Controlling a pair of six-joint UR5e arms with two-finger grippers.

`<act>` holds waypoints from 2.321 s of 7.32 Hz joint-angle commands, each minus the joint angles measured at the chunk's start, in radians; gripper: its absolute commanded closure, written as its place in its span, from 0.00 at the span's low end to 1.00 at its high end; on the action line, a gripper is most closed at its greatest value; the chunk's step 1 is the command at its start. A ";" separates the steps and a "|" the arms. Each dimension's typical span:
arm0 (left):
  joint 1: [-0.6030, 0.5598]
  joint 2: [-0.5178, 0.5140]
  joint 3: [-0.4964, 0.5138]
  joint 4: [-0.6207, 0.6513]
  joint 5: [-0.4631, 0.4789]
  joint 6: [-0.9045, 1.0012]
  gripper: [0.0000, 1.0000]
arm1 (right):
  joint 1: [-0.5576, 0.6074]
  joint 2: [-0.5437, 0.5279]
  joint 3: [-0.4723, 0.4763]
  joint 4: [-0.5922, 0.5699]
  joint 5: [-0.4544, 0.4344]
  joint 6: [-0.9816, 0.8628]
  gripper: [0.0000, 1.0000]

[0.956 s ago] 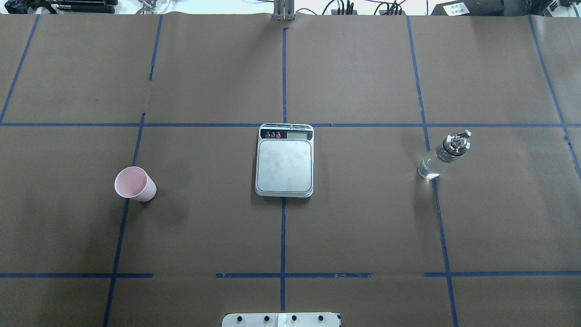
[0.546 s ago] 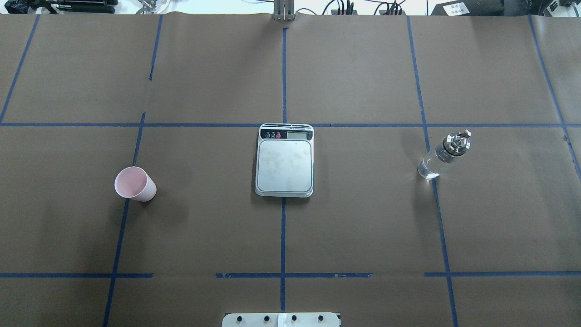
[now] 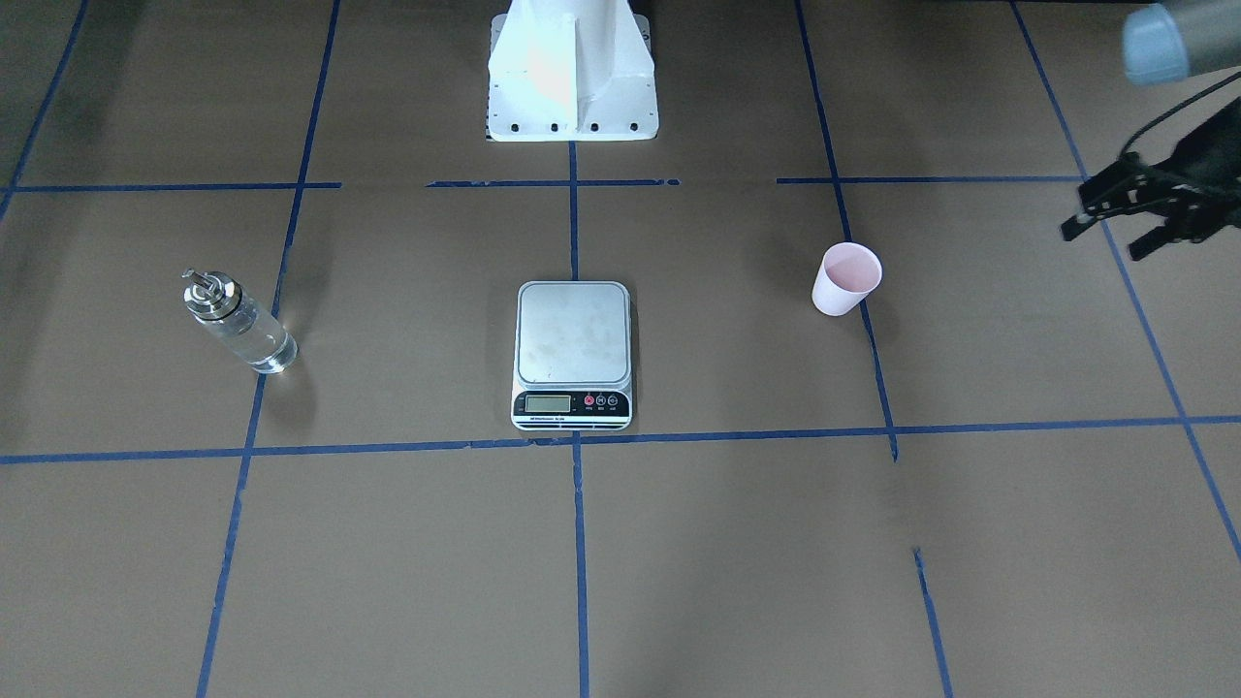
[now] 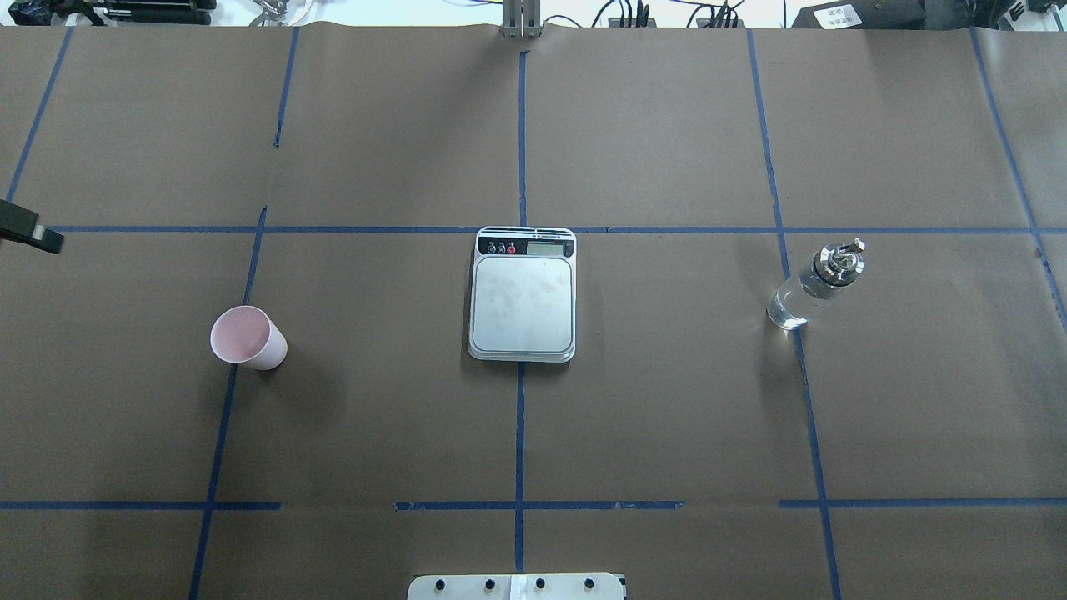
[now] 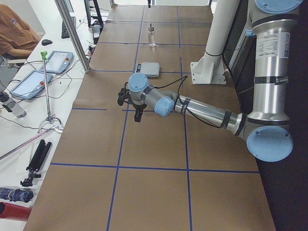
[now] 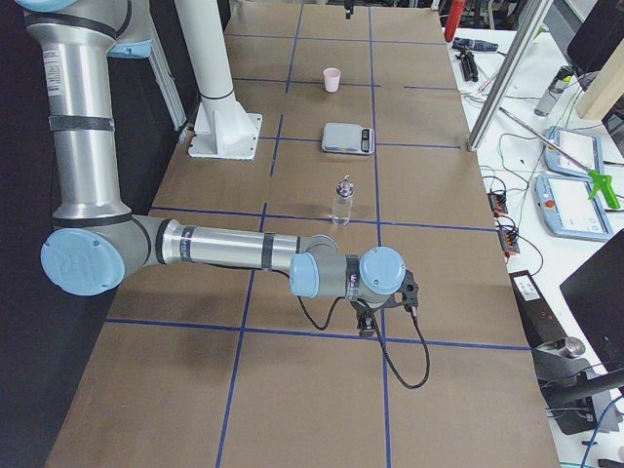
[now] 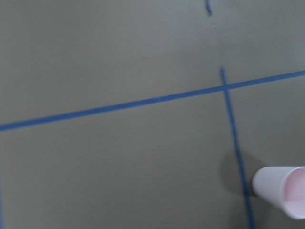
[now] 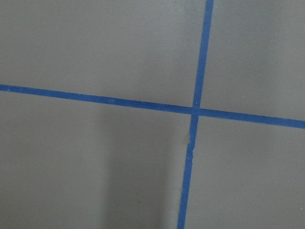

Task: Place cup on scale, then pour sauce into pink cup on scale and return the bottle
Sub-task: 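Reach the left gripper down and grasp the pink paper cup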

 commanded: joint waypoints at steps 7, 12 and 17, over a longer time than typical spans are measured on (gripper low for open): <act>0.379 -0.094 0.020 -0.030 0.326 -0.359 0.00 | -0.024 -0.010 -0.004 0.026 0.009 -0.001 0.00; 0.421 -0.121 0.070 -0.031 0.323 -0.361 0.30 | -0.026 -0.010 -0.004 0.026 0.010 -0.001 0.00; 0.419 -0.135 -0.067 0.147 0.323 -0.359 1.00 | -0.026 -0.010 -0.004 0.026 0.010 -0.001 0.00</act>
